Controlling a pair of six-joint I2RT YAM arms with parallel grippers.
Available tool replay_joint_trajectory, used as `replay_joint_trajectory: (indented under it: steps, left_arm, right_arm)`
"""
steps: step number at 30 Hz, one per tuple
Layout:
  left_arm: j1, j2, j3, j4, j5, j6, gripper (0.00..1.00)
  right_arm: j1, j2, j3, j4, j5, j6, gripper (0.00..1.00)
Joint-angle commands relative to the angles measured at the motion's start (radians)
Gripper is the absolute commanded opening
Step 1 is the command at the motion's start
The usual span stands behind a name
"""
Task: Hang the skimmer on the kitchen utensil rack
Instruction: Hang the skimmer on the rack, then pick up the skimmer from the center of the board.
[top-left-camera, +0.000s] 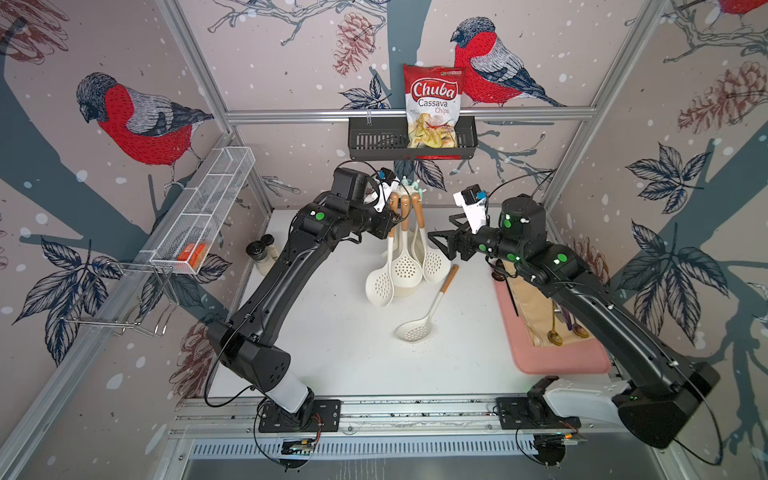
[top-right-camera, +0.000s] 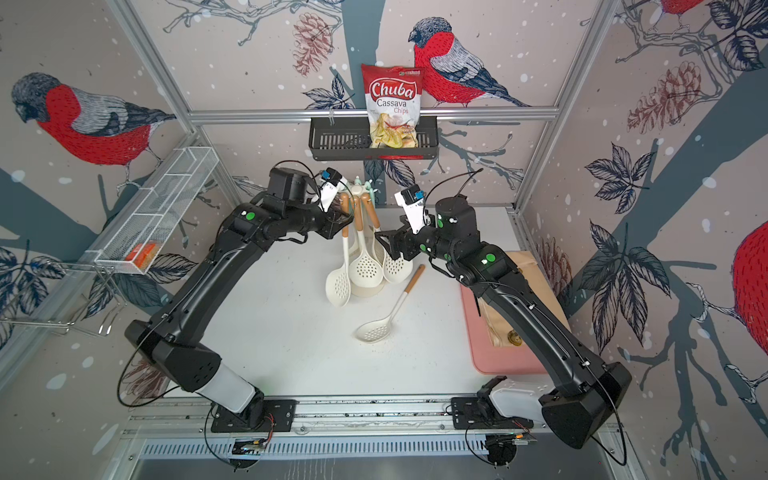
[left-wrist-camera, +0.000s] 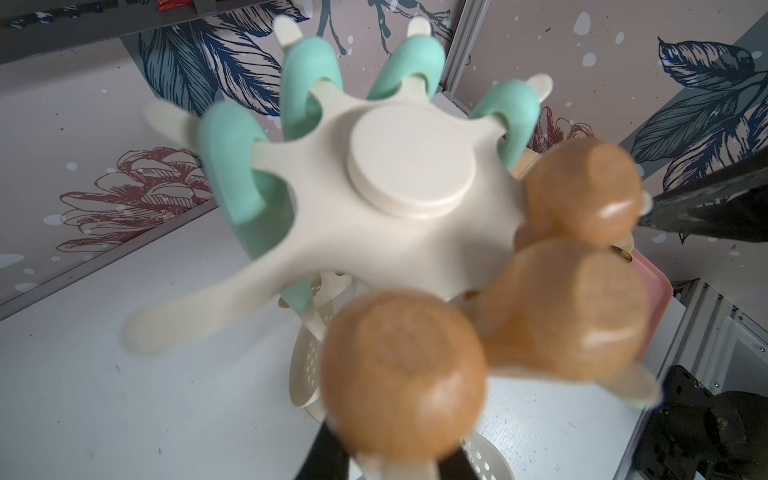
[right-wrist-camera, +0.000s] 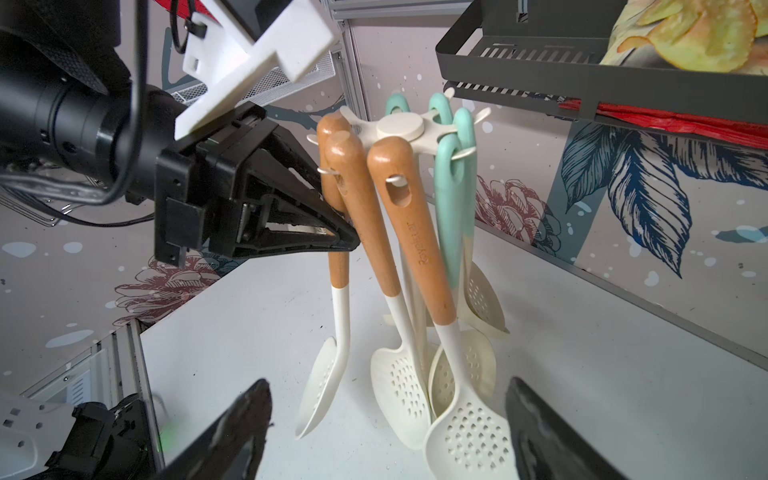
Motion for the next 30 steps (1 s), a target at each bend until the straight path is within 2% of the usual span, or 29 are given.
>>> replay_joint_trajectory:
  steps: [1, 4, 5, 7, 10, 14, 17, 20, 22, 25, 30]
  left_arm:
    - [0.003, -0.001, -0.024, -0.096, 0.005, 0.005, 0.49]
    - [0.004, -0.014, -0.015, -0.085, -0.008, 0.003, 0.87]
    - [0.007, -0.020, -0.009, -0.084, -0.014, 0.002, 0.96]
    - [0.007, -0.043, -0.008, -0.073, -0.016, -0.002, 0.97]
    - [0.008, -0.127, -0.063, -0.010, -0.032, -0.021, 0.97]
    - [0.007, -0.354, -0.308, 0.214, -0.135, -0.101, 0.97]
    - [0.008, -0.528, -0.494, 0.352, -0.167, -0.147, 0.97]
    - [0.008, -0.665, -0.645, 0.439, -0.183, -0.200, 0.98]
    - [0.007, -0.732, -0.714, 0.461, -0.206, -0.237, 0.98]
    - [0.008, -0.808, -0.799, 0.465, -0.231, -0.297, 0.98]
    - [0.008, -0.882, -0.941, 0.456, -0.251, -0.438, 0.97]
  right_arm:
    - [0.000, -0.004, 0.001, 0.030, 0.012, 0.003, 0.87]
    - [0.002, -0.023, -0.002, 0.031, 0.019, 0.008, 0.87]
    - [0.000, -0.035, -0.006, 0.033, 0.026, 0.013, 0.87]
    - [0.000, -0.049, -0.023, 0.039, 0.058, 0.038, 0.87]
    - [0.000, -0.080, -0.076, 0.041, 0.205, 0.146, 0.88]
    - [0.001, -0.135, -0.213, 0.026, 0.422, 0.395, 0.88]
    - [-0.014, -0.180, -0.342, 0.013, 0.500, 0.563, 0.87]
    - [-0.099, -0.166, -0.421, -0.033, 0.445, 0.696, 0.86]
    - [-0.145, -0.127, -0.447, -0.062, 0.411, 0.733, 0.86]
    - [-0.171, -0.017, -0.435, -0.111, 0.391, 0.725, 0.84]
    - [-0.166, 0.243, -0.318, -0.208, 0.381, 0.706, 0.79]
